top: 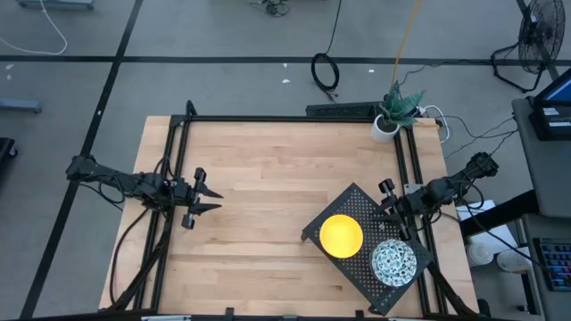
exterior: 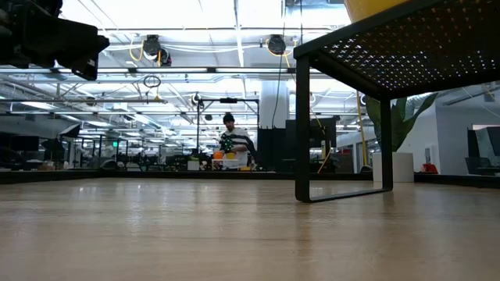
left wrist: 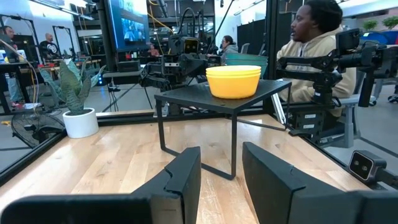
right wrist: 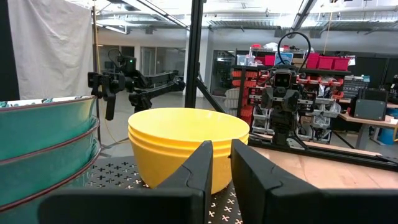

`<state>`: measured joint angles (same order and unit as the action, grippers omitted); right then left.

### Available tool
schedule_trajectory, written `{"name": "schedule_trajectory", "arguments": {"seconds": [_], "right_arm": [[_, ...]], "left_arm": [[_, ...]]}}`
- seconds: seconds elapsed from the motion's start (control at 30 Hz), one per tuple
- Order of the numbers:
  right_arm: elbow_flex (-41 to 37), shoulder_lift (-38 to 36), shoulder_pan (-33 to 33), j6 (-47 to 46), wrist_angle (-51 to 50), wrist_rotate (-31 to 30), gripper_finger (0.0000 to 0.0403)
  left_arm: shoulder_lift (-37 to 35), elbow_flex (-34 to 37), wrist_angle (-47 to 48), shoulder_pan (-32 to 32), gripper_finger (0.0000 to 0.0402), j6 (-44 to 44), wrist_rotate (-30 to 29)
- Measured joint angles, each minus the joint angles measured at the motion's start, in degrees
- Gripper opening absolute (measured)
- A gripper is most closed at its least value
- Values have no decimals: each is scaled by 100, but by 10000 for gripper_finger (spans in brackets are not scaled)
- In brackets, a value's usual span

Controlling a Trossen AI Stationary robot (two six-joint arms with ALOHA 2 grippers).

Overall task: Pick & Place Mini bowls
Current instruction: Return to Home Position

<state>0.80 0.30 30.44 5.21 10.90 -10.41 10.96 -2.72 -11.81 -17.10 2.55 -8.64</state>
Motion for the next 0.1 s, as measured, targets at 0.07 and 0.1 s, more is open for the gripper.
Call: {"name": "schedule_trajectory", "arguments": {"seconds": [0.07,0.1], "right_arm": [[0,0,0,0,0,0,43],[0,-1,0,0,1,0,43]], "left_arm": [[0,0,0,-2,123,1,0],[0,0,0,-2,122,0,0]]}}
